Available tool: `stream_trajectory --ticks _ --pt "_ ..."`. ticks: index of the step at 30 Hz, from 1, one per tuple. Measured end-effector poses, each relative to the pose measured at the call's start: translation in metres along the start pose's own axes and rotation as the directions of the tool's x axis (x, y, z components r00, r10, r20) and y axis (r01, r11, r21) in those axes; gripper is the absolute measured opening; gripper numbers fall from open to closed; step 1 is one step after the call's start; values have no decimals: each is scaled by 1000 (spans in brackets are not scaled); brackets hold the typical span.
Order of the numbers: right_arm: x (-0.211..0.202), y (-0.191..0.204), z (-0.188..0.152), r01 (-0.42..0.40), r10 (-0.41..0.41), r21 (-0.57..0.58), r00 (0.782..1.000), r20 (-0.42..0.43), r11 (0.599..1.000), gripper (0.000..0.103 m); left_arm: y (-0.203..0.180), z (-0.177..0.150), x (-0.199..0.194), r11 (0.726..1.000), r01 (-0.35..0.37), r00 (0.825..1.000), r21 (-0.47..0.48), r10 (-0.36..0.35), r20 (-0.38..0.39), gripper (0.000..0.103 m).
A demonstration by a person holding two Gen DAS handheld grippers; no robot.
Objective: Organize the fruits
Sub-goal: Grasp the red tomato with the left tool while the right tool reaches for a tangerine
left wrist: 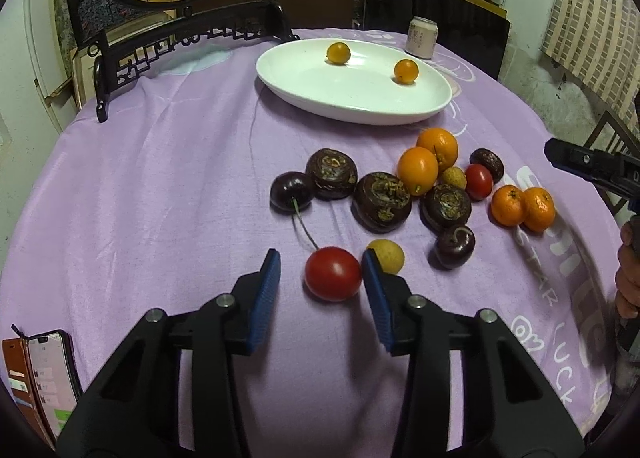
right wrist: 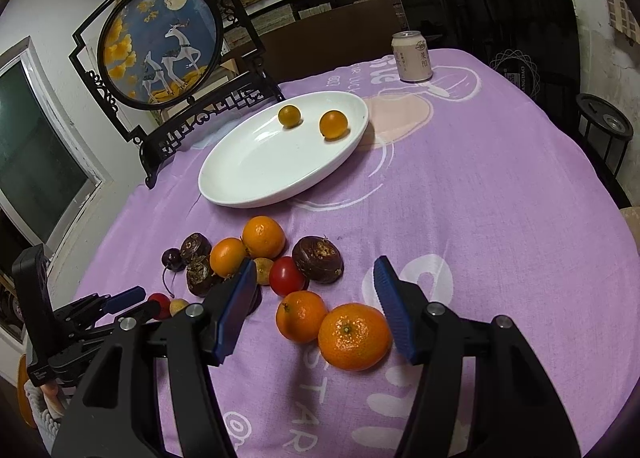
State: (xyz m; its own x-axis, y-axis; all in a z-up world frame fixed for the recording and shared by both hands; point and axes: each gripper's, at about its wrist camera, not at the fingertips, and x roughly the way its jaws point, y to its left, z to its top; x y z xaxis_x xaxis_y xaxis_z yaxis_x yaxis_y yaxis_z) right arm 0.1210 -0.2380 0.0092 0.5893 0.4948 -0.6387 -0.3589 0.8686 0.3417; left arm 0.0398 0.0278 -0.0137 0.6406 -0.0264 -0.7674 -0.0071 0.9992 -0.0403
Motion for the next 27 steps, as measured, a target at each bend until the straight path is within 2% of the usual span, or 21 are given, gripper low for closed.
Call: stream_trajectory --ticks 4,6,9,19,24,27 --pt "0 -1 0 -2 2 7 1000 -3 1000 61 -16 -5 7 997 -17 1000 73 19 -22 43" --pt "0 -1 0 -4 4 6 1000 -5 1000 61 -22 -8 11 994 -25 999 102 29 -33 38" --pt "1 1 -1 -4 4 -3 1000 -12 1000 61 -20 -8 16 996 -14 998 92 19 -51 33" --pt "2 -10 -13 -11 12 26 998 -60 1000 61 -15 -6 8 998 -12 1000 61 13 -24 32" --pt "10 -25 -26 18 -10 69 993 -117 997 61 -16 -6 4 998 -9 1000 61 10 -13 32" --pt "15 -24 -30 35 -27 57 990 -136 998 61 -18 -6 4 997 -9 1000 70 11 -16 32"
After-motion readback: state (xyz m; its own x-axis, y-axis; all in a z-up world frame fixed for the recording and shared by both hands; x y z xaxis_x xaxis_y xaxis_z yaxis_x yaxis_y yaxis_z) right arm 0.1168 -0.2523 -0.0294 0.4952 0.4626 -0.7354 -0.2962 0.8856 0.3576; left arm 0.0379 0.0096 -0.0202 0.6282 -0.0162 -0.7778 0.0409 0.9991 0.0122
